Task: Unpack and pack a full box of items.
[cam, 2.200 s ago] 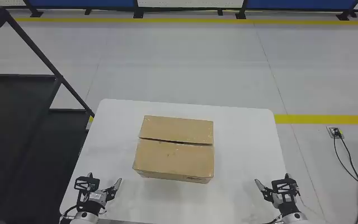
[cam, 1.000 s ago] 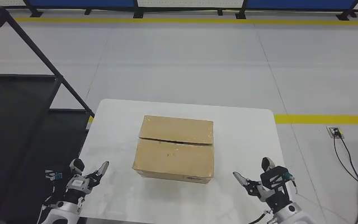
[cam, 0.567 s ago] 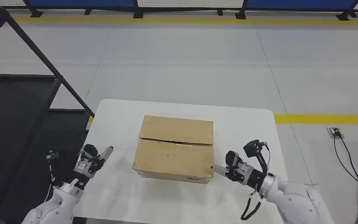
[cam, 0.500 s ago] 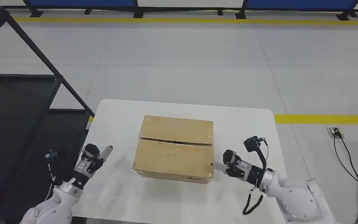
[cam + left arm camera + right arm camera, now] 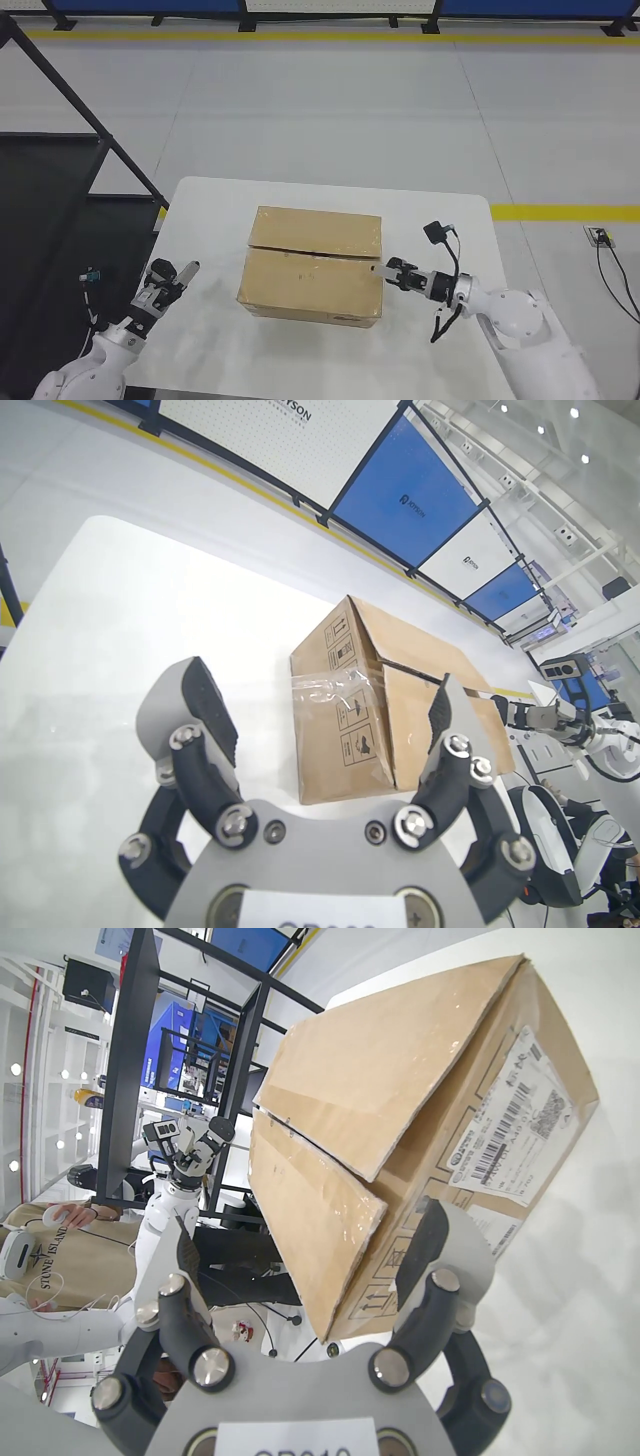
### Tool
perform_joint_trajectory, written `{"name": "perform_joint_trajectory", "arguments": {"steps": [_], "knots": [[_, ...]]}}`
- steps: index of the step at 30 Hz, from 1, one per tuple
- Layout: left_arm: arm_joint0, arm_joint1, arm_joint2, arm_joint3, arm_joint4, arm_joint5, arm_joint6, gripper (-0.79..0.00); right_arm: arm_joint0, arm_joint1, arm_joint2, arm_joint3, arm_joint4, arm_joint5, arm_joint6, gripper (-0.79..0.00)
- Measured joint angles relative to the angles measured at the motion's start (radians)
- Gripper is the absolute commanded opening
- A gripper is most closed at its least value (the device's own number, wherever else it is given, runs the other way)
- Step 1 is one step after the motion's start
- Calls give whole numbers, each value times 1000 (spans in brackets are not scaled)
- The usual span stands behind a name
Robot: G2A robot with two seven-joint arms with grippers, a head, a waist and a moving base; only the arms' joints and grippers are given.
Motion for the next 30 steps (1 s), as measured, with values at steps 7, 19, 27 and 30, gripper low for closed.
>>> {"name": "perform_joint_trajectory", "arguments": {"steps": [7, 19, 27, 30], "knots": [[0, 0, 0, 0, 0, 0, 0, 0, -21, 9, 17, -41, 112, -61, 73, 0], [18, 4, 23, -34, 62, -74, -10, 0, -135, 45, 87, -207, 348, -228, 378, 0], [28, 16, 61, -35, 209, -218, -74, 0, -183, 70, 74, -223, 278, -237, 375, 0], [22, 21, 79, -22, 270, -250, -97, 0, -176, 74, 55, -181, 297, -237, 374, 0]]}}
